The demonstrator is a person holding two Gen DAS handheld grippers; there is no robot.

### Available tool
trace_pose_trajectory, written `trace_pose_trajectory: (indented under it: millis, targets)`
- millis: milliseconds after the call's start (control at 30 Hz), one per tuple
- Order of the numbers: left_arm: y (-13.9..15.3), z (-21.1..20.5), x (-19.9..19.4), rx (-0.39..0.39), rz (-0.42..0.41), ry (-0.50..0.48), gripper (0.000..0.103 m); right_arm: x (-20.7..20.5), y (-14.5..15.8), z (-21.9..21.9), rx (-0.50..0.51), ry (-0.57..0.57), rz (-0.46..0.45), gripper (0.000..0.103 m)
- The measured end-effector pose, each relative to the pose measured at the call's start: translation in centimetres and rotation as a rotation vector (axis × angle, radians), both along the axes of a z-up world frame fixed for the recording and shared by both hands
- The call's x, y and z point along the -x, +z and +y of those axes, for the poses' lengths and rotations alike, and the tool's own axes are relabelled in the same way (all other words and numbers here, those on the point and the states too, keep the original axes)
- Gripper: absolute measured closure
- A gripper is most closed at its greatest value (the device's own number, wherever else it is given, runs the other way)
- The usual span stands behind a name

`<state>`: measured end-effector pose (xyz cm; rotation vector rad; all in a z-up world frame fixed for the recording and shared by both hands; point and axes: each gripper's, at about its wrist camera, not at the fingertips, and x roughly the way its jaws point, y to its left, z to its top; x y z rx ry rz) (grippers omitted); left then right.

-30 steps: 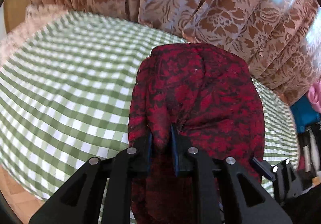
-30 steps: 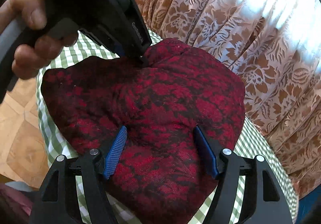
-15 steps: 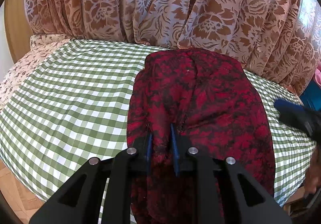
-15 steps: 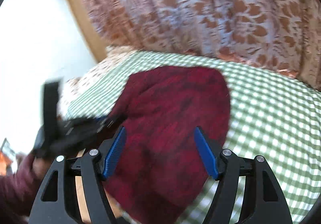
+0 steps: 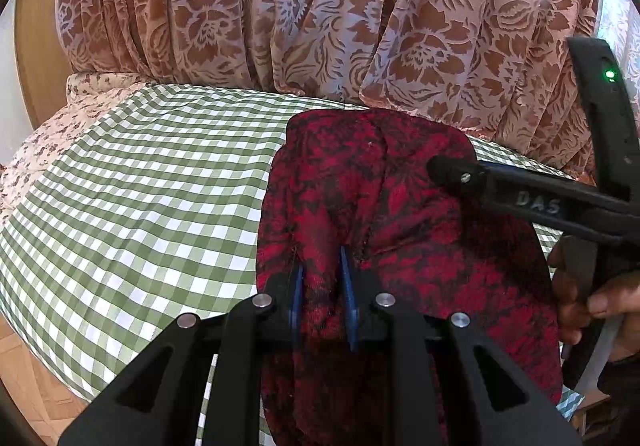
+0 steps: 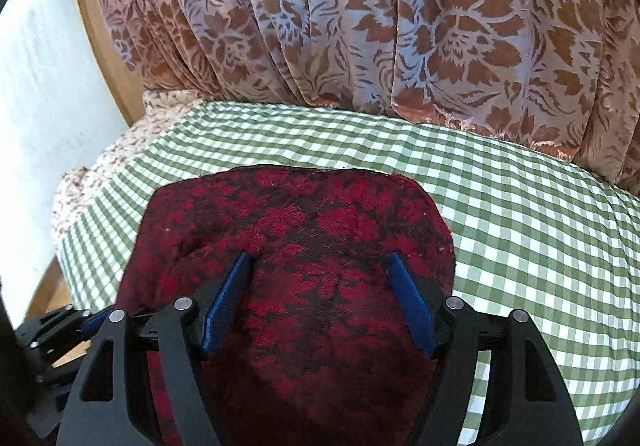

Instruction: Fold small clothes

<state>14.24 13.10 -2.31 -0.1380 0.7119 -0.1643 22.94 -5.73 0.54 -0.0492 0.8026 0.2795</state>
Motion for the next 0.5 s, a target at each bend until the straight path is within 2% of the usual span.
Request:
trace_pose_trajectory:
  millis: [300,500]
  targets:
    - [-0.9,0.2,0.0,0.002,-0.008,0.022,0.087,-0.9,-2.0,1.6,0.086,-0.002,0.011,0.021]
    - [-1.0,0.1,0.3,0.008,-0.019,0.034,0.086,-0.9,-1.8,1.0,0.058,0.001,0.014,0.018]
